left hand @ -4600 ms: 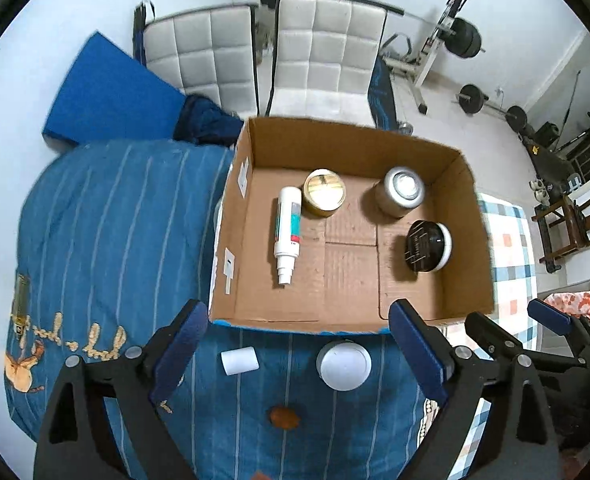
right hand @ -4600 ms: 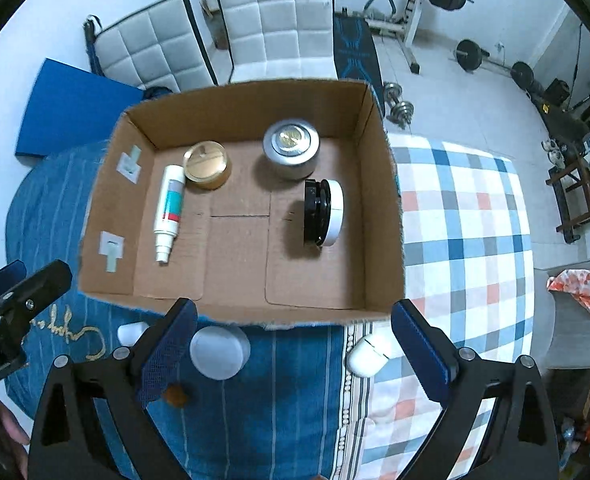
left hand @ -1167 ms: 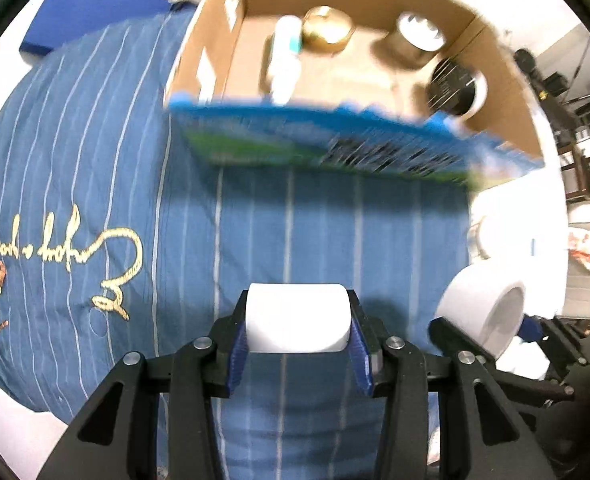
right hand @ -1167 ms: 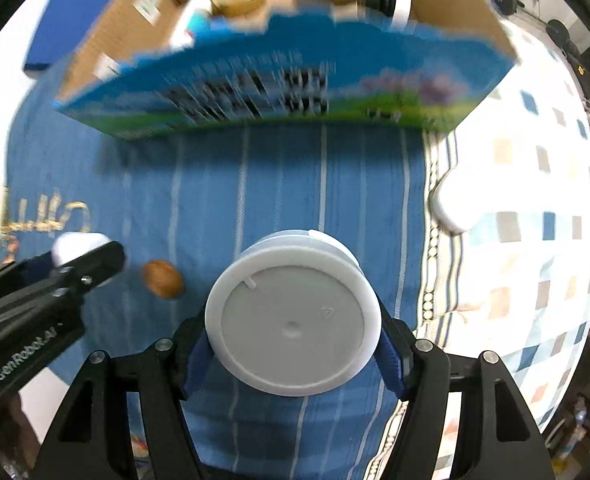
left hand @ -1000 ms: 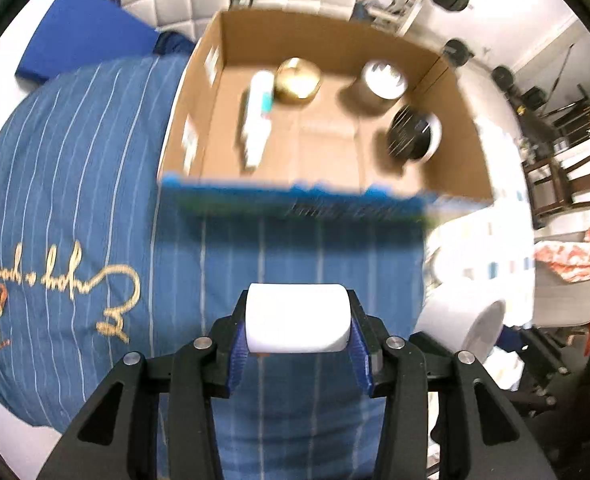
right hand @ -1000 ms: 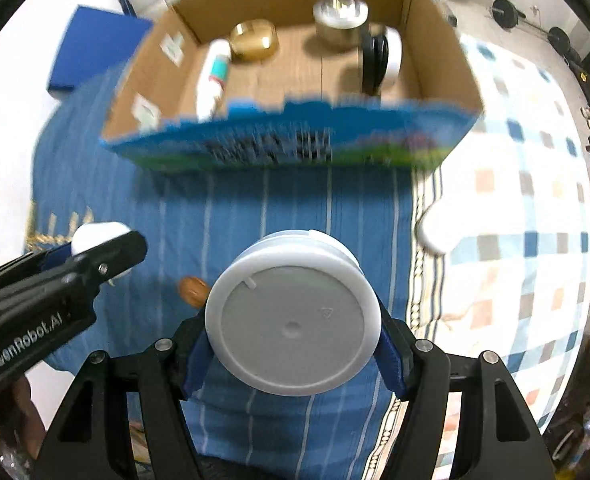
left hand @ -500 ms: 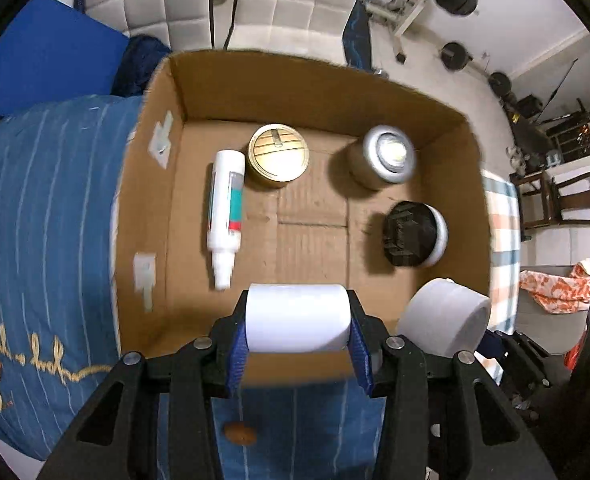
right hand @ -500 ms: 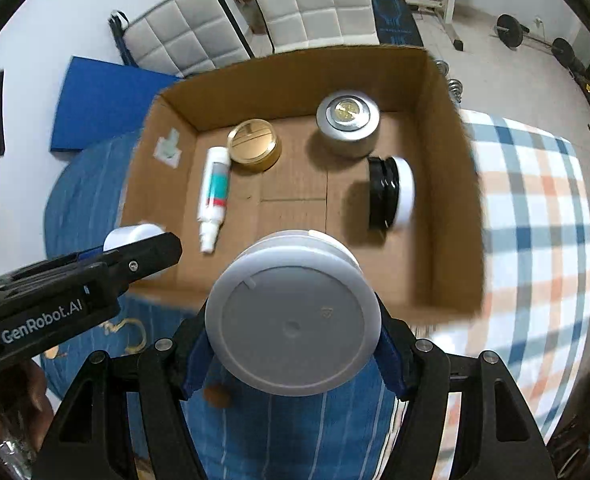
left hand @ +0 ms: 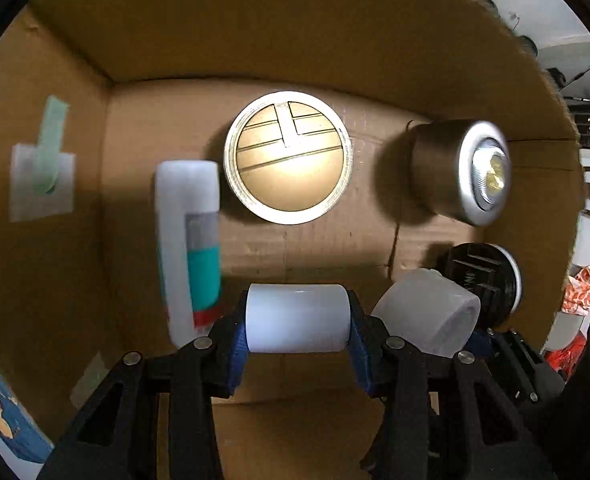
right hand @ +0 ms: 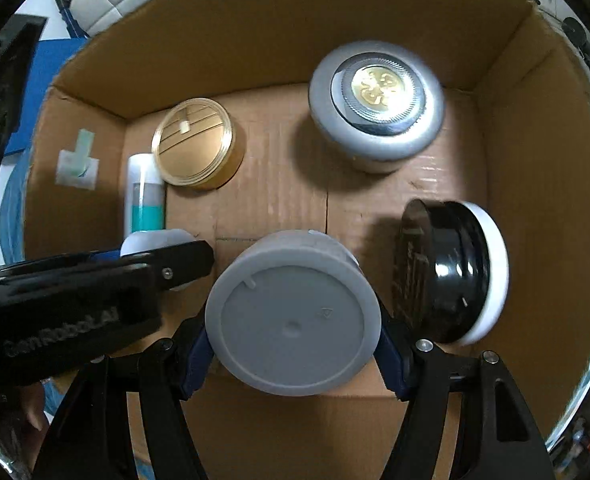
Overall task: Organize rigid objects
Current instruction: 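Lift the white cup and white tub with both tools and carry them into the box, then open both tools to release the cup and tub in the box, withdraw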
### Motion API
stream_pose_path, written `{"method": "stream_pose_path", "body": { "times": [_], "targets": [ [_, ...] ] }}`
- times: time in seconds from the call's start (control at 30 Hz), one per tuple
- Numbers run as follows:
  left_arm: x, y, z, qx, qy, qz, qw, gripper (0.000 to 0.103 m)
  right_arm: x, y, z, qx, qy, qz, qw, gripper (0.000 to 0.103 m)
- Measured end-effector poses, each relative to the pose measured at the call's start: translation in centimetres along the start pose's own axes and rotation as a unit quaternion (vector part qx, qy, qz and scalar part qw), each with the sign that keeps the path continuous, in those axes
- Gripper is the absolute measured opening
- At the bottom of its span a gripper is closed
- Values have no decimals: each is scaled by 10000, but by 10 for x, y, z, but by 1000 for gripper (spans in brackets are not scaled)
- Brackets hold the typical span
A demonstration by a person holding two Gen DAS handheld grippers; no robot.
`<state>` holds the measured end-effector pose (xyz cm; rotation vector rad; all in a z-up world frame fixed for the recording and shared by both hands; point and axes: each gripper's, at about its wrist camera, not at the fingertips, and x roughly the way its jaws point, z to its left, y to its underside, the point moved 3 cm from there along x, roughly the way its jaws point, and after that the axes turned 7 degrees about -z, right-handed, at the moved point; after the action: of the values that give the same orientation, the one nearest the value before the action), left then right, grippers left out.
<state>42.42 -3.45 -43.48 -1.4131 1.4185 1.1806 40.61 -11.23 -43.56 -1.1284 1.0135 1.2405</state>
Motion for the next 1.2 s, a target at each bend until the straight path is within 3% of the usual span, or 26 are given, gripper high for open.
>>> {"method": "stream_pose_path", "body": {
  "times": [0.3, 0.37, 0.47, 0.53, 0.6, 0.67, 0.8, 0.83, 0.97, 1.2],
  "targets": [
    [19, -5, 2, 124, -179, 244, 9995, 40, 26, -9, -3, -37, 198, 350, 9992, 71],
    [18, -5, 2, 132, -185, 288, 9993, 45, 30, -11, -10, 62, 177, 426, 9989, 71],
    [13, -3, 5, 75, -393, 311, 9987, 45, 36, -12, -19, 91, 261, 536, 9982, 71],
    [5, -1, 5, 91, -392, 240, 9989, 46, 36, -13, -21, 97, 191, 548, 9983, 80],
    [-5, -3, 2, 125, -412, 183, 9989, 51, 30, -13, -20, 43, 199, 517, 9985, 82],
    [-17, 1, 0, 175, -437, 54, 9989, 61, 25, -11, -16, -46, 243, 480, 9985, 83],
    [-45, 15, -6, 278, -497, -304, 9979, 65, 2, -5, -15, -141, 350, 296, 9989, 87],
    [-52, 19, -8, 285, -487, -392, 9976, 72, -3, -4, -16, -138, 372, 259, 9989, 88],
    [-86, 45, -11, 270, -574, -1000, 9930, 86, -27, 7, -19, -107, 396, 17, 9992, 92],
    [-136, 73, -4, 178, -637, -1661, 9839, 87, -75, 39, -7, -239, 417, -475, 9977, 103]
  ]
}}
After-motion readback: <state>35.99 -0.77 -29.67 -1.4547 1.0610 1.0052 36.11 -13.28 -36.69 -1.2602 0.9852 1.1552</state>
